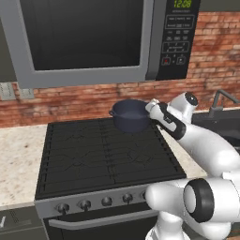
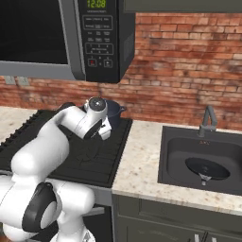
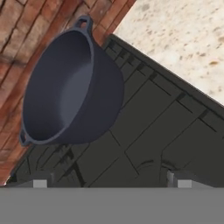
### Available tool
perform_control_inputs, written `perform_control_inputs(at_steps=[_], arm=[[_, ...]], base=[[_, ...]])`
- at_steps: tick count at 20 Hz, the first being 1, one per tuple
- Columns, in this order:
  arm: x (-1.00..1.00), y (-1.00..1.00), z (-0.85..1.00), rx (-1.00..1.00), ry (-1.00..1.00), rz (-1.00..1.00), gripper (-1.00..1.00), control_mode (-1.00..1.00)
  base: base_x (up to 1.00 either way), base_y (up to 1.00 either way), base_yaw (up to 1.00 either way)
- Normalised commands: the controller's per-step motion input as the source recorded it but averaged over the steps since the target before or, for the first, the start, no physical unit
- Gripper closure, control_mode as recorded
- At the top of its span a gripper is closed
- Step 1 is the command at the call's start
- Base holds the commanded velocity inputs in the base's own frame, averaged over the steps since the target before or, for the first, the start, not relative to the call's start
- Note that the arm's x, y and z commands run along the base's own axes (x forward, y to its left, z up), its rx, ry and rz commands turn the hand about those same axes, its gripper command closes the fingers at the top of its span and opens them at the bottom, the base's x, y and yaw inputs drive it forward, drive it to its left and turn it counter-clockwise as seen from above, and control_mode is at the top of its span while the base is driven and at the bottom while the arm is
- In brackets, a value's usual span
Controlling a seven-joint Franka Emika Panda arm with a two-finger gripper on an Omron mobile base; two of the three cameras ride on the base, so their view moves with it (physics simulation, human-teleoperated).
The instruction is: Move the pot and pan from the stove into the sink.
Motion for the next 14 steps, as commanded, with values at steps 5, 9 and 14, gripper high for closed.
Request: perform_control_inputs(at_steps=[5, 9, 14], arm=[[0.52, 0.03, 0.0, 0.0, 0.0, 0.0, -1.0, -1.0], [0.36, 0.0, -0.07, 0.0, 0.0, 0.0, -1.0, -1.0], [0.07, 0.0, -0.05, 0.0, 0.0, 0.0, -1.0, -1.0]], base=[[0.0, 0.0, 0.0], [0.0, 0.0, 0.0], [0.0, 0.0, 0.0]])
